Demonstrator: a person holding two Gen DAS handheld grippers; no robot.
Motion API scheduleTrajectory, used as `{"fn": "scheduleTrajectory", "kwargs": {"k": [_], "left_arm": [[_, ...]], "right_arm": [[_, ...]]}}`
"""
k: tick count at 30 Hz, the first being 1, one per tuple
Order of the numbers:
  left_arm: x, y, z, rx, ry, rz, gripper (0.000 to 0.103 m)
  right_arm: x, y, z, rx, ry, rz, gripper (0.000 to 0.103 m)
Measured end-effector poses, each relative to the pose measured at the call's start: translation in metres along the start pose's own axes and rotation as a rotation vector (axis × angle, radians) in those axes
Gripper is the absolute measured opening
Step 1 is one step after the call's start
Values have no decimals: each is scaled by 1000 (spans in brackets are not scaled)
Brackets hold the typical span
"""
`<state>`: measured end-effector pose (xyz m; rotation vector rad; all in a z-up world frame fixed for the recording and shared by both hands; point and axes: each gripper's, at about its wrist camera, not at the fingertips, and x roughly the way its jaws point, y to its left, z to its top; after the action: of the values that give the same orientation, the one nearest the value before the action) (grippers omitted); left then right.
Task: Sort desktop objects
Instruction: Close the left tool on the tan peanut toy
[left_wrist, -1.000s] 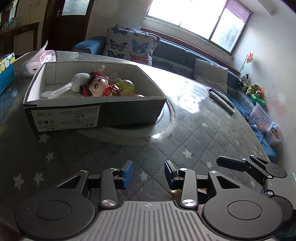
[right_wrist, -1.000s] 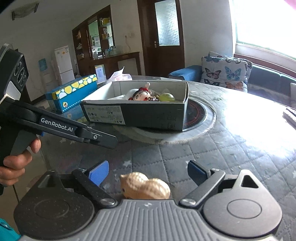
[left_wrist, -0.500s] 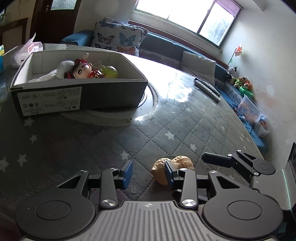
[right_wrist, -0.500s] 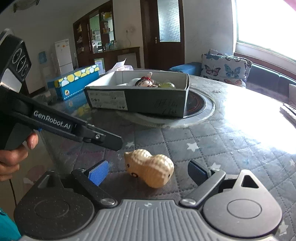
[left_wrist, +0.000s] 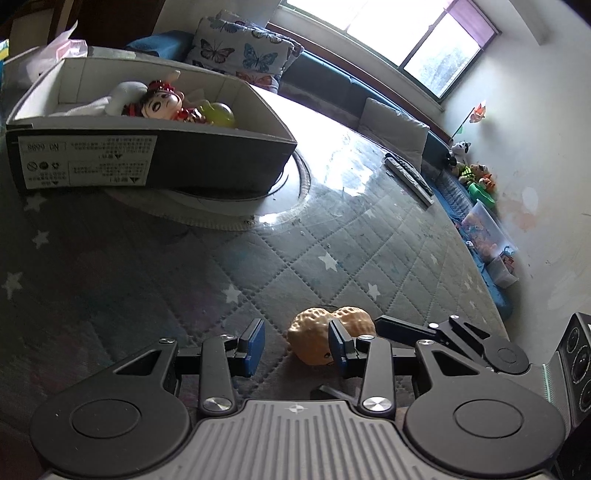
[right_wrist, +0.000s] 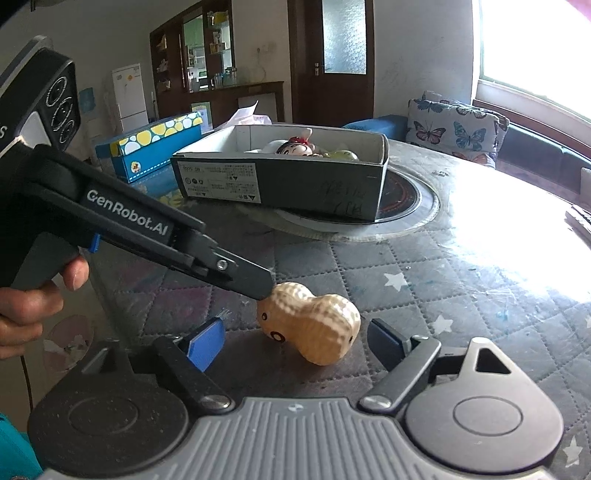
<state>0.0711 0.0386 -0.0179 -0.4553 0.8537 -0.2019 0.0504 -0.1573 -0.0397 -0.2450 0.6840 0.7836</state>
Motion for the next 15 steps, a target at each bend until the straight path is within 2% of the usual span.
{"fn": "scheduleTrajectory", "kwargs": {"k": [15], "left_arm": [[11,4,2,-50,26,-42,40]], "right_arm": [[7,1,2,5,10,-28,71]]}}
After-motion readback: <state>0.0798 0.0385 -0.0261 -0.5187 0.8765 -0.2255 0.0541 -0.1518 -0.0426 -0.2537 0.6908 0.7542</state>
